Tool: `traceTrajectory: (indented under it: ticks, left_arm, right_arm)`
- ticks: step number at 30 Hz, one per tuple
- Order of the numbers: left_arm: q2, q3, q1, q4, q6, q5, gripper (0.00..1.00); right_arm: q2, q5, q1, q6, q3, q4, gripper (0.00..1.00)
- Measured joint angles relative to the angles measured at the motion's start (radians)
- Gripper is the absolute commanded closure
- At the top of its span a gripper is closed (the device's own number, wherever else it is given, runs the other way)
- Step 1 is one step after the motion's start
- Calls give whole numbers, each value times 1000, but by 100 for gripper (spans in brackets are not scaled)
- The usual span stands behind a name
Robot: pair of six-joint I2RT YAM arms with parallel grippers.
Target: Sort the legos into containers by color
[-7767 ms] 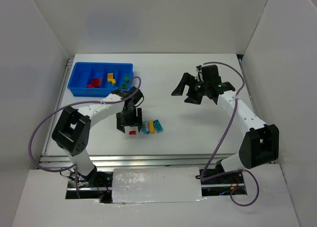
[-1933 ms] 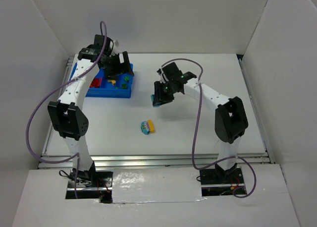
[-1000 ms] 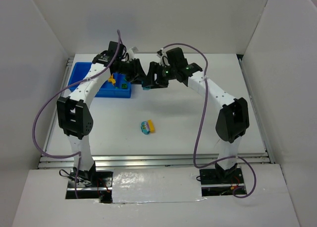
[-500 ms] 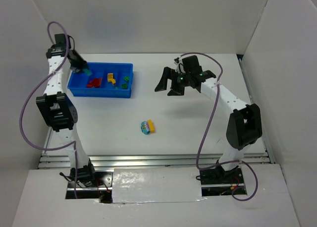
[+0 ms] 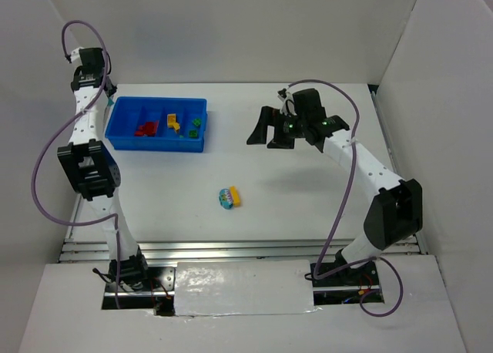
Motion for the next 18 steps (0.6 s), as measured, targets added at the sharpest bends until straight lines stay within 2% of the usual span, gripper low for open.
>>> traceTrajectory:
  ticks: [6,18]
  left_arm:
    - [79,5,0,74,66,25,89]
    - [121,3,-3,137,159,205,83]
  right_arm:
    - [-18,13,-21,-9,-23,-3,0]
    - [79,9,-44,-21,2,-96,0]
